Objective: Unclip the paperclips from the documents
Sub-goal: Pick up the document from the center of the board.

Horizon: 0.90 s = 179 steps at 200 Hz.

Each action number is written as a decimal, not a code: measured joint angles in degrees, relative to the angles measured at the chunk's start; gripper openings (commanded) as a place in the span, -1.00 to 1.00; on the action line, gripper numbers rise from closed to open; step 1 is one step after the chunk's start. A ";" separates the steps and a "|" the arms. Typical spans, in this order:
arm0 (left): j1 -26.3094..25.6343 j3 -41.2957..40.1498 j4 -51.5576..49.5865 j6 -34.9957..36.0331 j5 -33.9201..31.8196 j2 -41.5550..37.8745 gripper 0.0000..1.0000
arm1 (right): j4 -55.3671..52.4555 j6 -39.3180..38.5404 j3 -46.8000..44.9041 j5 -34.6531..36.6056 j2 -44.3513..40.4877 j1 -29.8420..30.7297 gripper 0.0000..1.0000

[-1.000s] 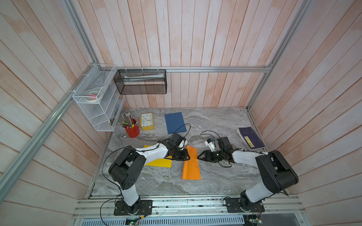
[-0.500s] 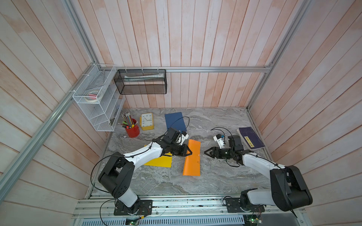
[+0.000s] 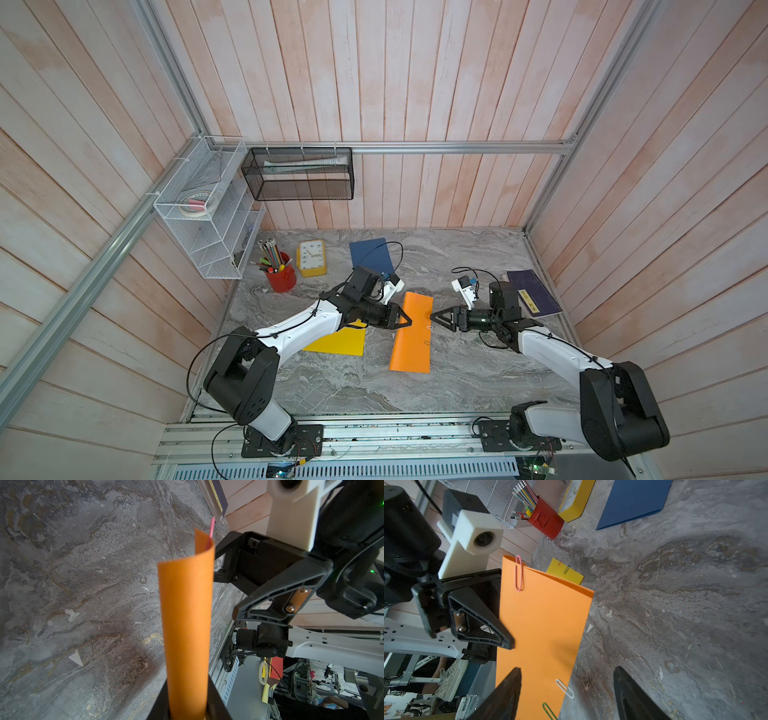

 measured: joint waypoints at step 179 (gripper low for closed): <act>0.00 0.00 2.56 0.04 3.43 -0.11 -0.55 | 16.09 8.94 -1.75 -9.51 0.90 2.99 -0.09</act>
